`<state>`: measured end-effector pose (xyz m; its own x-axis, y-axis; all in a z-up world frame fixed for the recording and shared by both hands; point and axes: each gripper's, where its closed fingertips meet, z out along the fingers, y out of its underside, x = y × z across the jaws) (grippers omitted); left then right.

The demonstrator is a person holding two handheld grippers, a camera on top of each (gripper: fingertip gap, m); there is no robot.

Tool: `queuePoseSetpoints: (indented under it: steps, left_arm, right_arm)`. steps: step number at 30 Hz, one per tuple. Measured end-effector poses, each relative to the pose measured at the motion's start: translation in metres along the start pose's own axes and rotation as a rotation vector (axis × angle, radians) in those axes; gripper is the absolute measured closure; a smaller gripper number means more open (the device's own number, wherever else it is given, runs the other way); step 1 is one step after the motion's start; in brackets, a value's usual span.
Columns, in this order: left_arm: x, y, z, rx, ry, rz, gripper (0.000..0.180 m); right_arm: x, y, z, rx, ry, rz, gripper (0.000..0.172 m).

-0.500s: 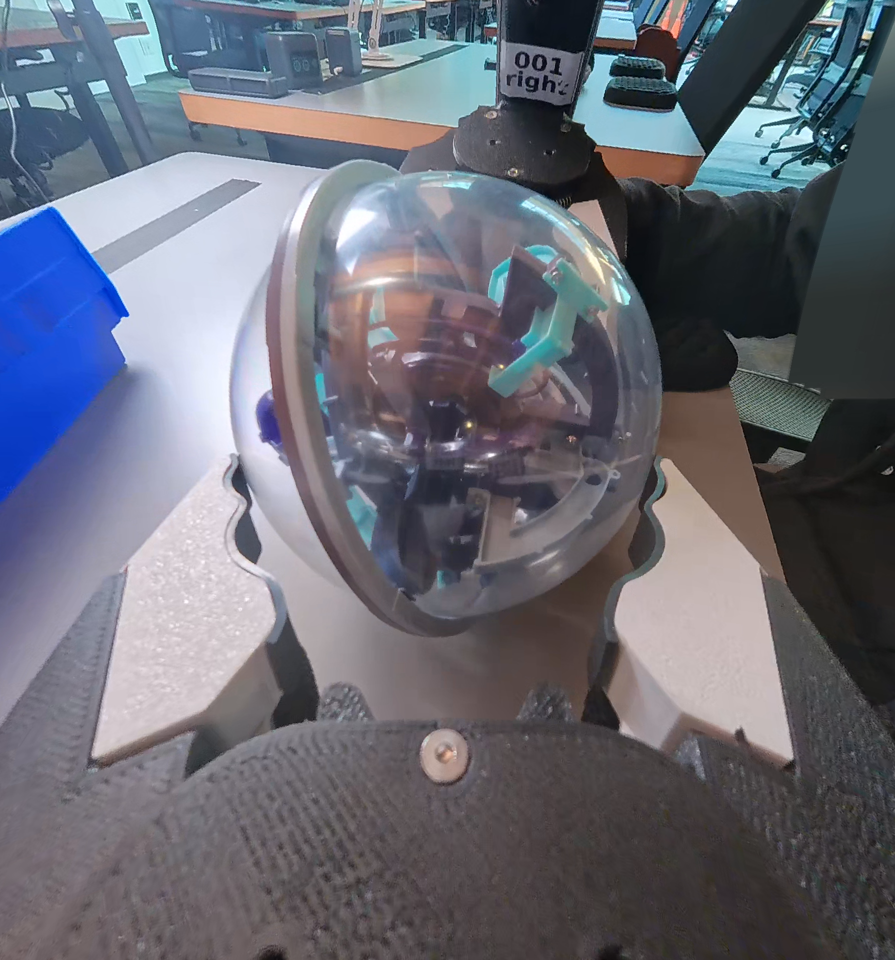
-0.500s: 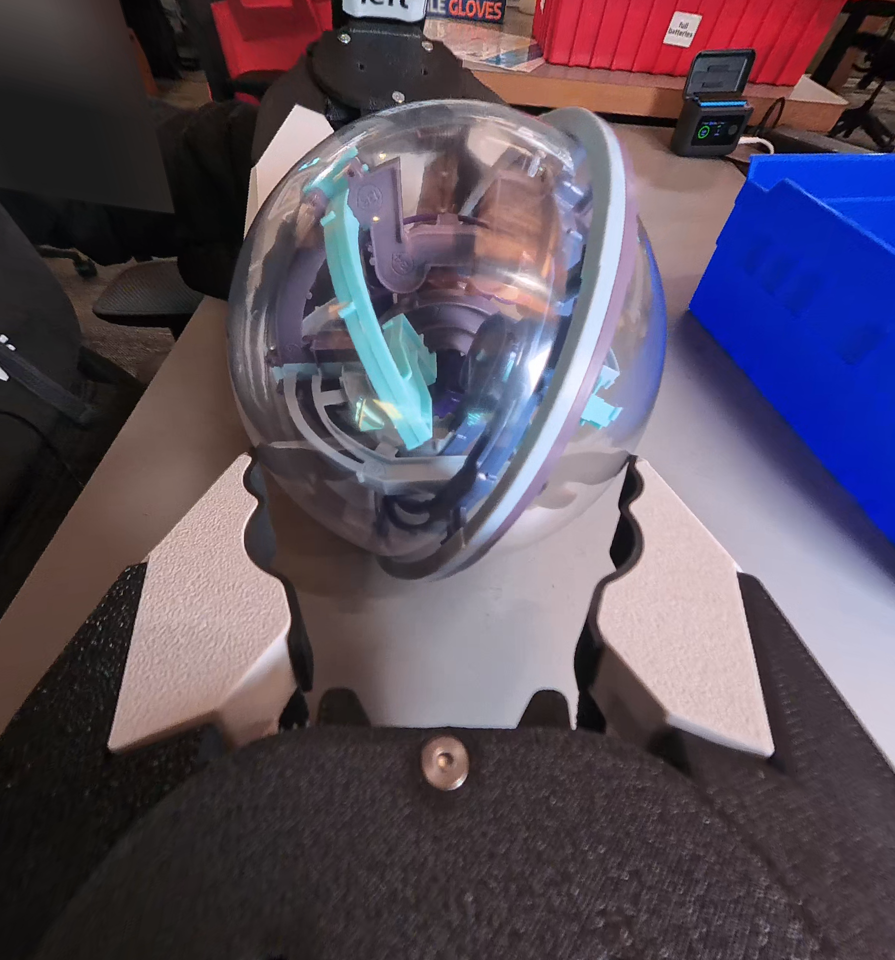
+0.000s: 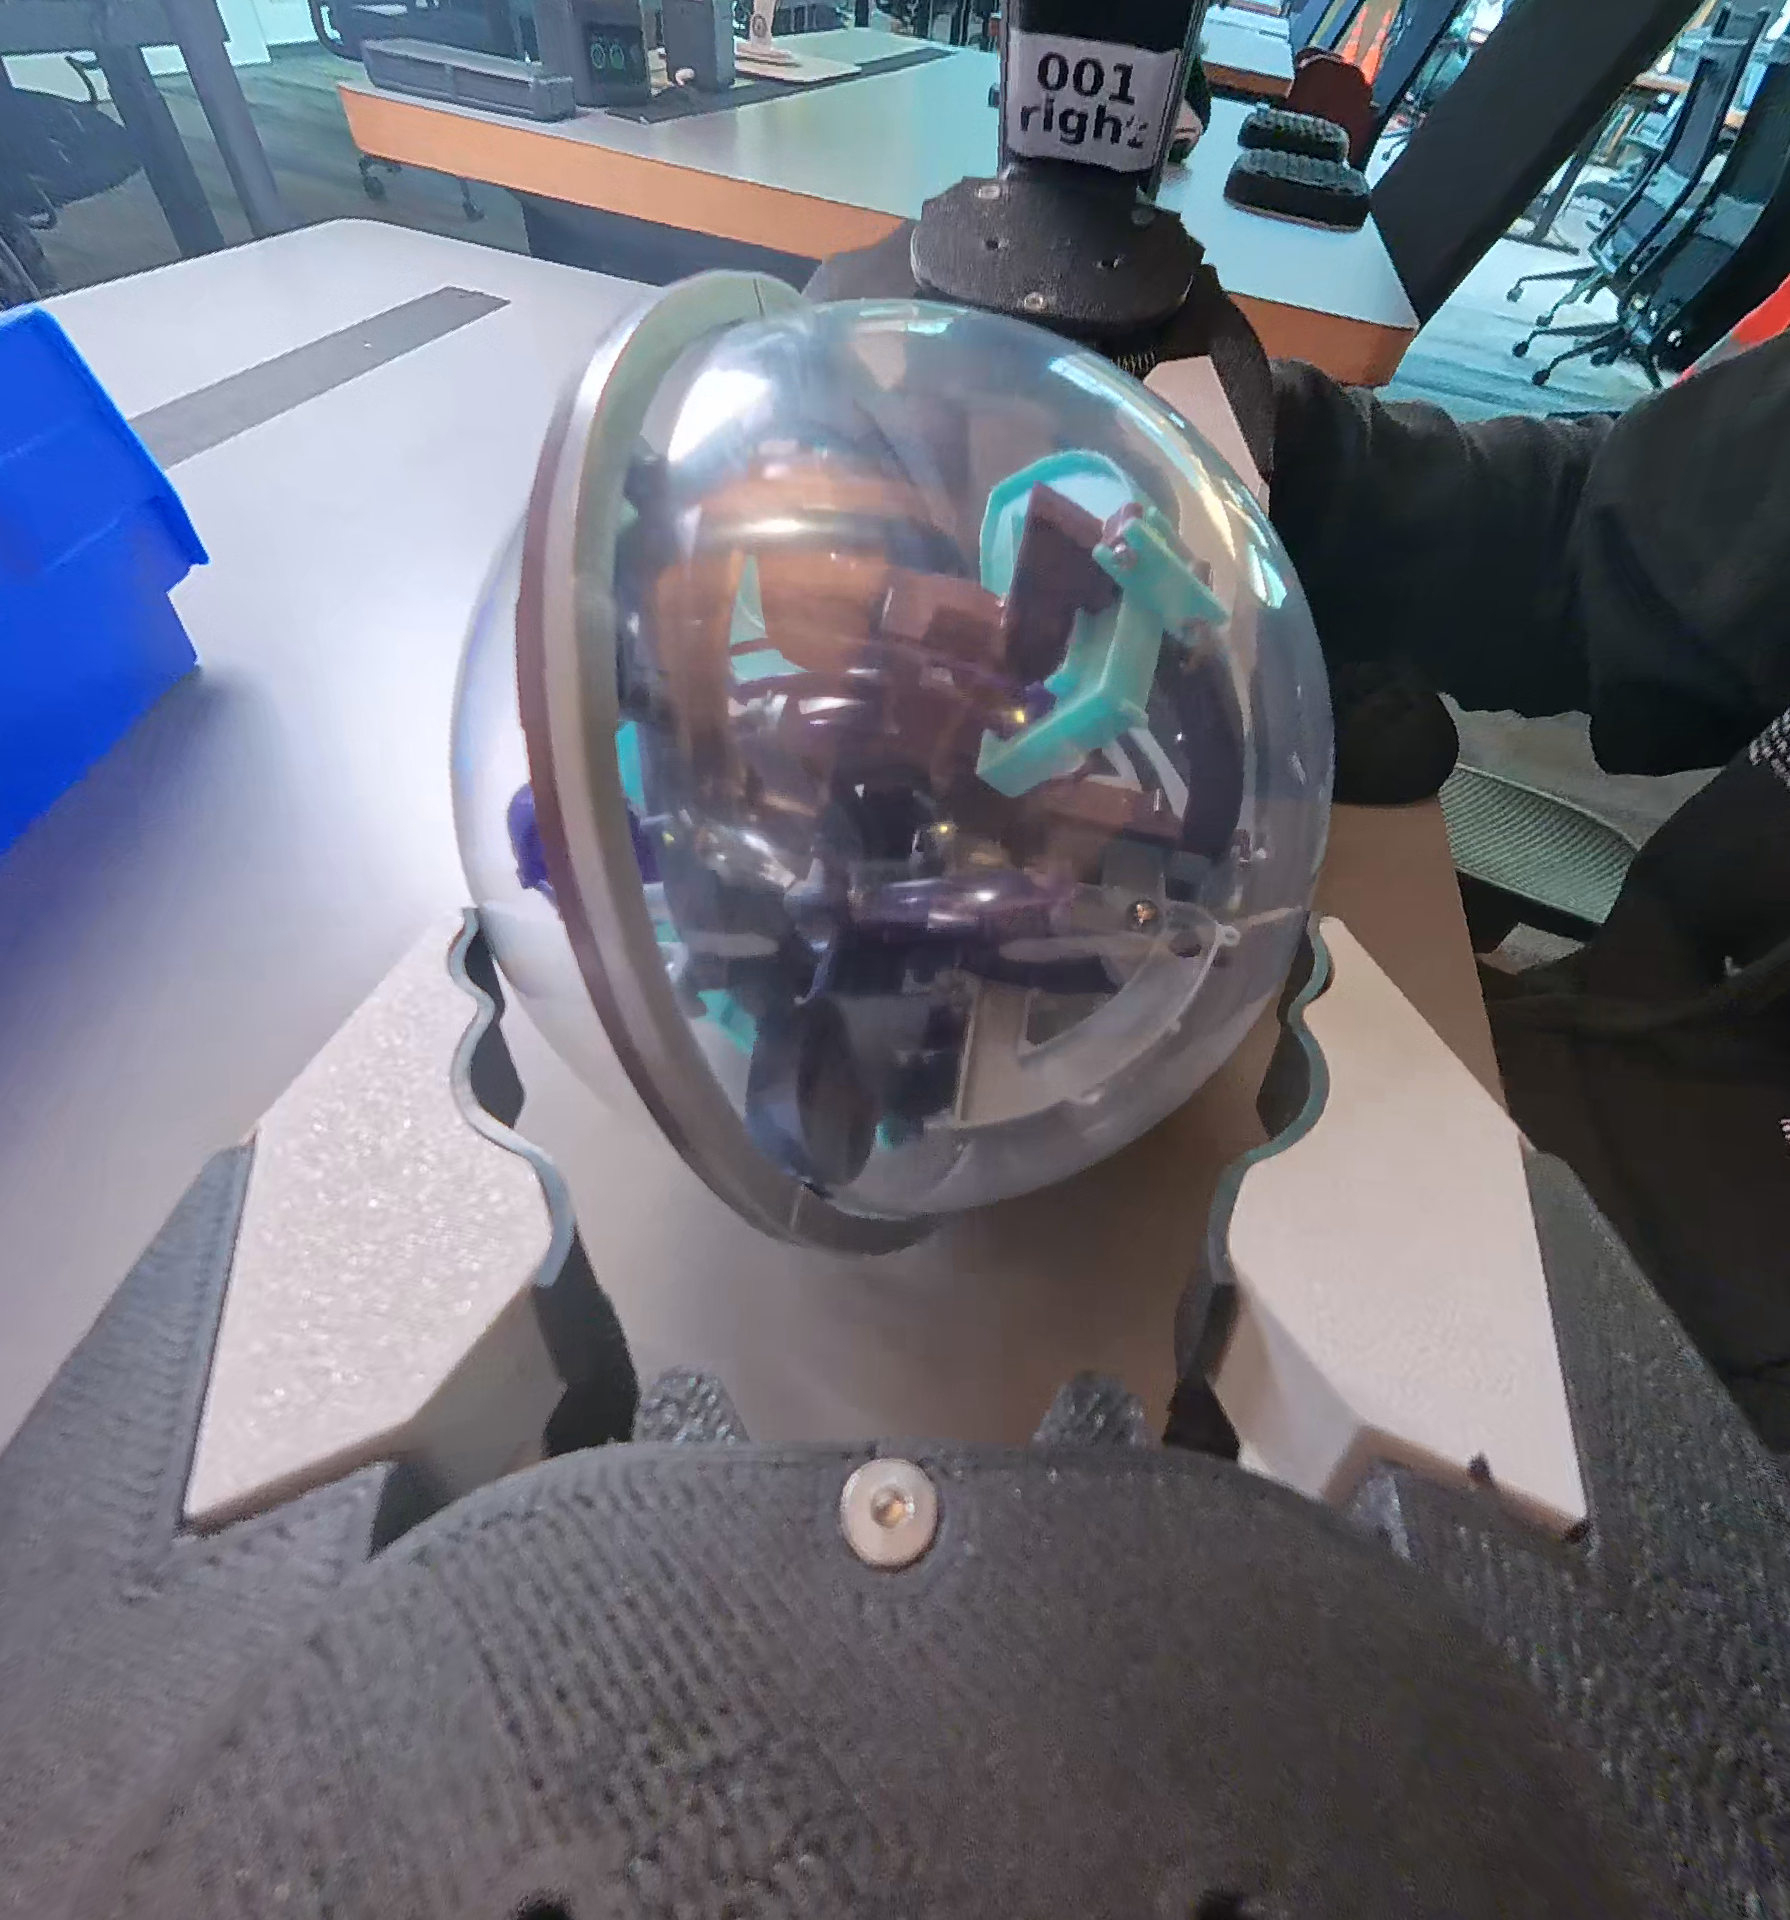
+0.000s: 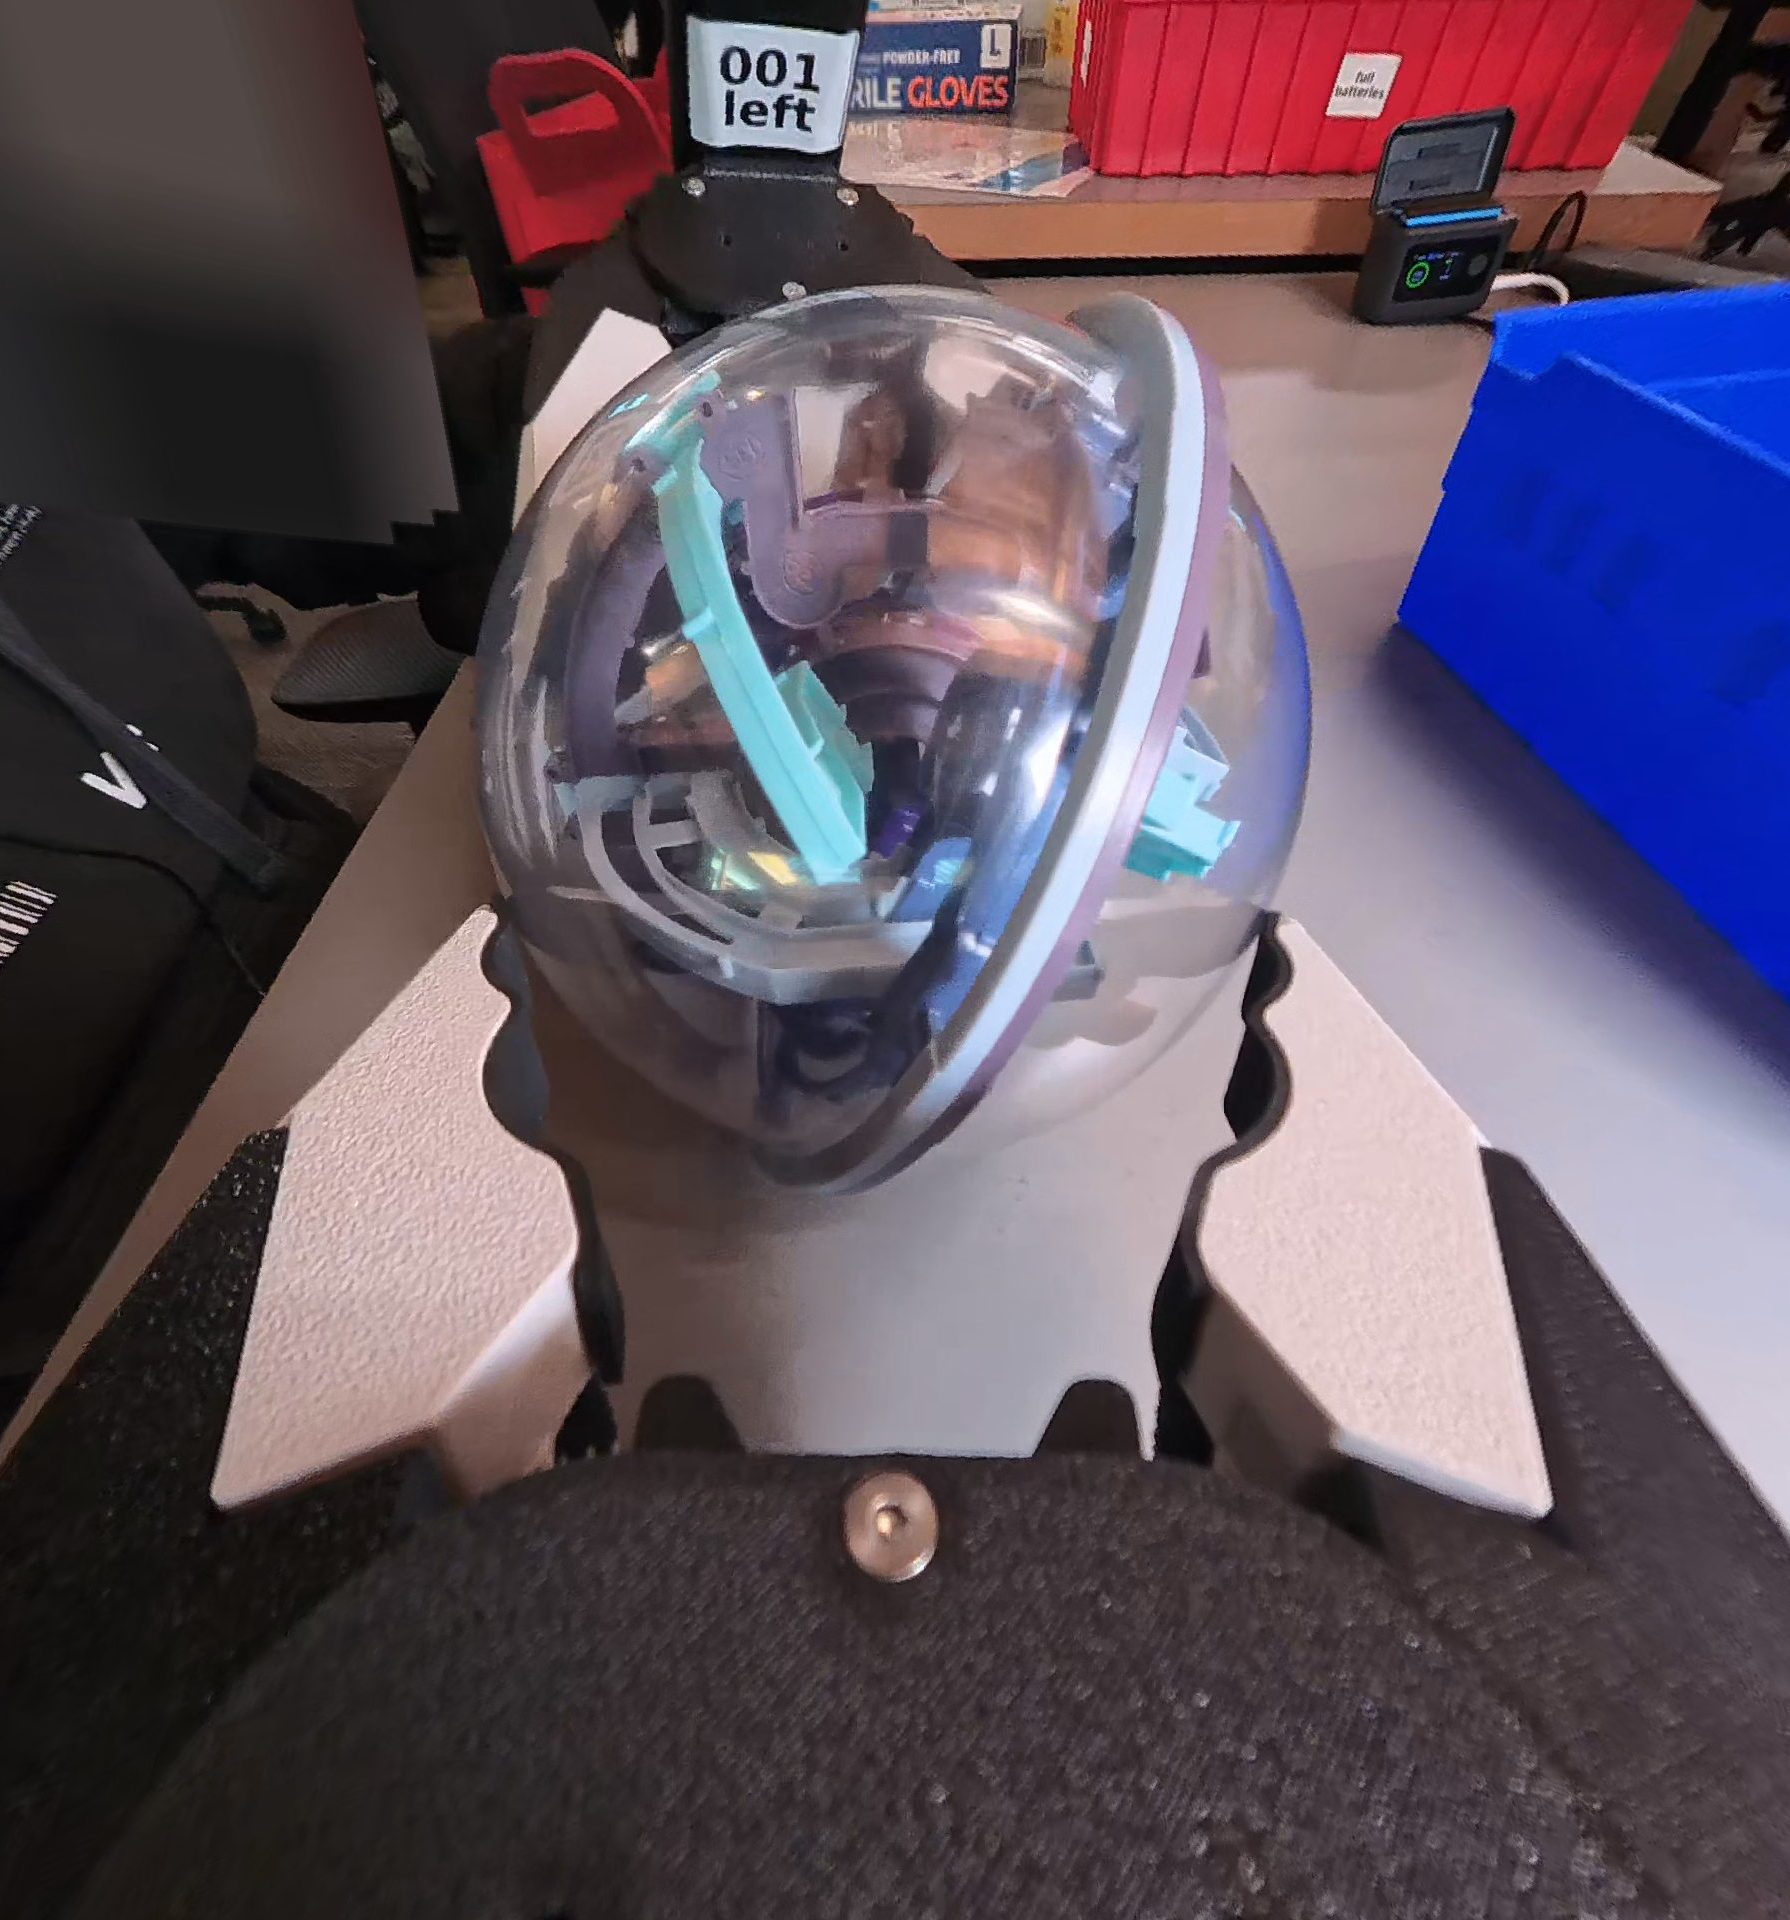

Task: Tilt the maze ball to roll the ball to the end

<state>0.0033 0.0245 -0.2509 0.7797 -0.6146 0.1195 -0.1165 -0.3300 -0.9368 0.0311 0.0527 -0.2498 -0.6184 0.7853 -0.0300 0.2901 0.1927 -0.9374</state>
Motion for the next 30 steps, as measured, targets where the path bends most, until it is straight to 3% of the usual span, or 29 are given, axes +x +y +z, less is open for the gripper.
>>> queuePoseSetpoints:
  steps: [12, 22, 27, 30]
  left_arm:
    - [0.004, -0.008, -0.001, 0.043, 0.044, -0.165, 0.037]
    - [0.003, -0.018, 0.005, 0.067, 0.045, -0.189, 0.038]
    - [0.001, -0.023, 0.009, 0.085, 0.036, -0.205, 0.039]
    - [0.002, -0.026, 0.008, 0.112, 0.019, -0.135, 0.038]
  right_arm:
    - [-0.005, 0.007, -0.002, -0.018, -0.102, 0.178, 0.041]
    - [-0.007, -0.041, -0.005, 0.015, 0.113, -0.136, 0.034]
    - [-0.001, -0.036, -0.004, -0.007, 0.149, -0.154, 0.03]
    - [0.003, -0.029, -0.009, -0.015, 0.141, -0.133, 0.03]
